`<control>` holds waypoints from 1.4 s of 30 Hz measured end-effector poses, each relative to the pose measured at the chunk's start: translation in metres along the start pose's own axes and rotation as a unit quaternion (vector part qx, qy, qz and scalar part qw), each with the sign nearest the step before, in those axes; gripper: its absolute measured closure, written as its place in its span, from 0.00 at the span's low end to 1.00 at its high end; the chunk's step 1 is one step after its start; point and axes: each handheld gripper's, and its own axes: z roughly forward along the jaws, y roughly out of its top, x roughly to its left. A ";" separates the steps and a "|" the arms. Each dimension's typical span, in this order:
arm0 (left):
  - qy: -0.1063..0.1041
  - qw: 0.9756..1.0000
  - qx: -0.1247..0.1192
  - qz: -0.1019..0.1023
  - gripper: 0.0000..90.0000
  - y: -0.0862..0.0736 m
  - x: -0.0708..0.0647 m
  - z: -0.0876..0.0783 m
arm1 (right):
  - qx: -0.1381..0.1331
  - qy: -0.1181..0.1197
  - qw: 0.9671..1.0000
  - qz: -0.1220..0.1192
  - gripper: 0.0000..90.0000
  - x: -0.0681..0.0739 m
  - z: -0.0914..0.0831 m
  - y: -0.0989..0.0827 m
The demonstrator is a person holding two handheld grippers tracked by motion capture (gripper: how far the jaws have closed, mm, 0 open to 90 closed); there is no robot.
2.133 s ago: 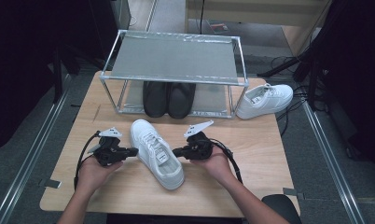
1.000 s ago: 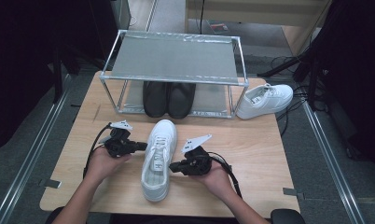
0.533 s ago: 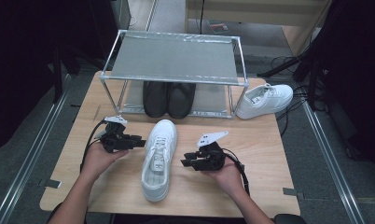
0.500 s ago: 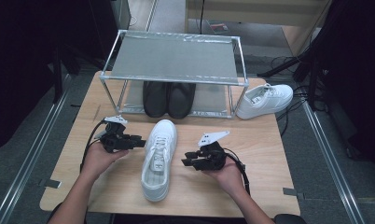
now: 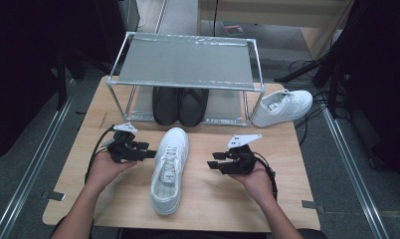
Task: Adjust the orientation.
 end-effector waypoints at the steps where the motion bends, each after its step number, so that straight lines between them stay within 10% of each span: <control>1: 0.001 1.000 0.000 0.001 0.50 0.000 0.000 0.000 | -0.001 -0.003 1.000 0.002 0.65 -0.002 -0.003 0.000; 42: 0.023 1.000 0.013 -0.015 0.48 -0.036 -0.010 -0.019 | -0.023 -0.114 0.989 0.087 0.64 -0.121 -0.070 0.002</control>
